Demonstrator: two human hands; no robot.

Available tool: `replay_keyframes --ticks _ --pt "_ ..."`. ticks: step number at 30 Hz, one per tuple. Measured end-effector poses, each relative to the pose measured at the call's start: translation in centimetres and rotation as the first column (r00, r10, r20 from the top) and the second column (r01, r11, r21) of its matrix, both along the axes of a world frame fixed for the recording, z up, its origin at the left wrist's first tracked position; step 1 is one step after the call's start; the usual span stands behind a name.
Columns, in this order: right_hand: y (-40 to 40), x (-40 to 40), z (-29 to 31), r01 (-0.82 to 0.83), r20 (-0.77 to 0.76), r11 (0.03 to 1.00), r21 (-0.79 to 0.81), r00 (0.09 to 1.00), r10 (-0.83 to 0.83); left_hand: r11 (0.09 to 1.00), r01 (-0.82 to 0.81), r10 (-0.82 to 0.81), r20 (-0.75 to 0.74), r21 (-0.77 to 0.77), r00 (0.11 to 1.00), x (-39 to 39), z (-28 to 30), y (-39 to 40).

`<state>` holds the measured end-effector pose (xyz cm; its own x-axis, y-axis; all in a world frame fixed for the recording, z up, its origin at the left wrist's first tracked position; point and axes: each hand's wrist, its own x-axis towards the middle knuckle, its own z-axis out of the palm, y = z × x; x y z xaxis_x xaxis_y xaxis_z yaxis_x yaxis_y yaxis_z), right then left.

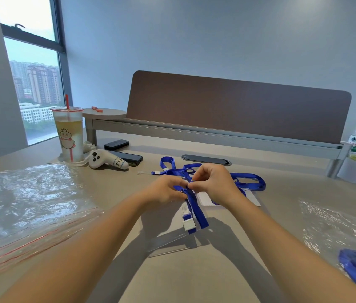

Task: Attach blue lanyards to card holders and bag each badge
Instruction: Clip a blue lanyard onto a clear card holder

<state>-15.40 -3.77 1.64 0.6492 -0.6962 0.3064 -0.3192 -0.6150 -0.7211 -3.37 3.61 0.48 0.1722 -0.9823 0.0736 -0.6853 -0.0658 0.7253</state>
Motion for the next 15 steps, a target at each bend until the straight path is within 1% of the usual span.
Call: replay_keyframes --ticks 6,10,13,15 --pt "-0.1 -0.1 0.0 -0.008 0.010 0.996 0.089 1.000 0.007 0.993 -0.100 0.101 0.013 -0.061 0.995 0.3 -0.2 0.0" --pt "0.1 -0.2 0.0 0.000 -0.016 0.987 0.162 1.000 0.002 0.970 -0.216 0.209 -0.075 -0.109 0.975 0.7 -0.1 -0.1" --pt "0.3 -0.1 -0.3 0.035 -0.047 0.989 0.143 0.999 -0.028 0.953 -0.268 0.256 -0.095 -0.140 0.962 0.9 0.1 0.0" --pt "0.6 0.3 -0.3 0.026 -0.068 0.991 0.128 0.998 -0.017 0.942 -0.294 0.279 -0.105 -0.160 0.954 1.2 0.2 0.2"
